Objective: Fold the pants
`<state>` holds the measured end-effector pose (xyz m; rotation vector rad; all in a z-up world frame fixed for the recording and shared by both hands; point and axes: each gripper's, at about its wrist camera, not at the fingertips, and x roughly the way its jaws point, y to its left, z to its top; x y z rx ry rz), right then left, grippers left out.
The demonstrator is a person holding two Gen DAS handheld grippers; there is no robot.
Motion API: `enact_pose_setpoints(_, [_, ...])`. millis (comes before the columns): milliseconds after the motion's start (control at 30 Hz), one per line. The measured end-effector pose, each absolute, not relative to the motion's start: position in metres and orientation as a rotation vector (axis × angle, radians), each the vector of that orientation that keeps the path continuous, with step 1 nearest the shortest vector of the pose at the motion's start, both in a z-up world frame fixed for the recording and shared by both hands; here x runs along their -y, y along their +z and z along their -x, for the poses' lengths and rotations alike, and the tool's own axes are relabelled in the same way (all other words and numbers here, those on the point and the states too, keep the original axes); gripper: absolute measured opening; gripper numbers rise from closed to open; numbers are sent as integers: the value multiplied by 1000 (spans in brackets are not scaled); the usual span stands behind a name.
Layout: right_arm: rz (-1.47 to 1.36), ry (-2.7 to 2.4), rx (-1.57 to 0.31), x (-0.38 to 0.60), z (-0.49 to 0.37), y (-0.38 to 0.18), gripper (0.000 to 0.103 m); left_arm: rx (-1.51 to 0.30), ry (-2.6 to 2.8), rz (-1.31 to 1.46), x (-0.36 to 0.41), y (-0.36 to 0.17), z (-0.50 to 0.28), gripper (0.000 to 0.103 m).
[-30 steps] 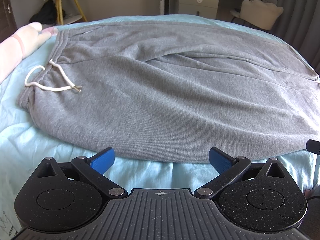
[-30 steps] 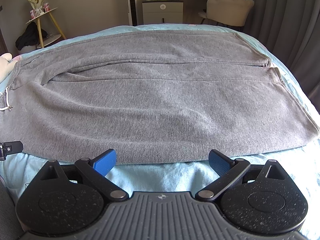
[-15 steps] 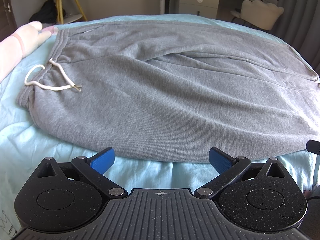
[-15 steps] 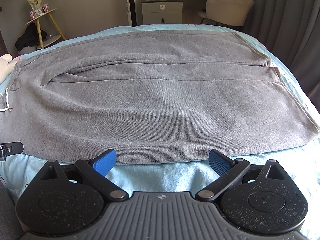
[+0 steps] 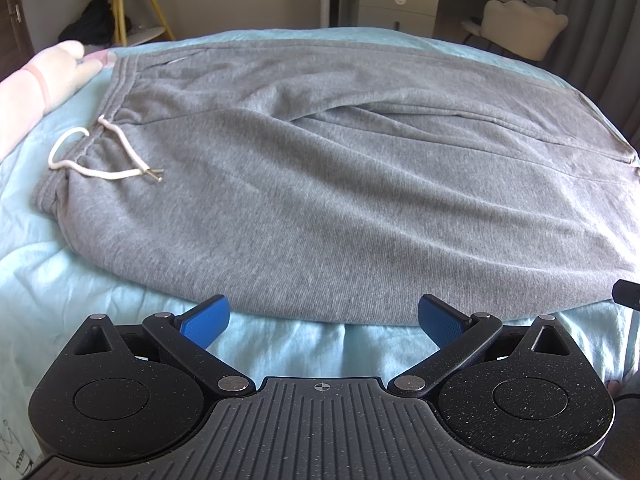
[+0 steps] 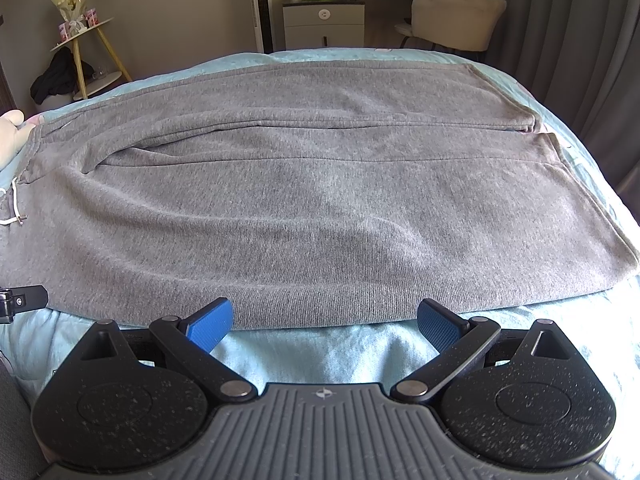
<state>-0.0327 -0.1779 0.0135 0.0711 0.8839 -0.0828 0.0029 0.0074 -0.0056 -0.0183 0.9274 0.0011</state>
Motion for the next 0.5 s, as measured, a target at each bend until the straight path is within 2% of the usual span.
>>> enact_pose_setpoints(500, [-78, -88, -892, 176, 31, 13, 99, -922, 4, 26, -8, -3, -3, 103])
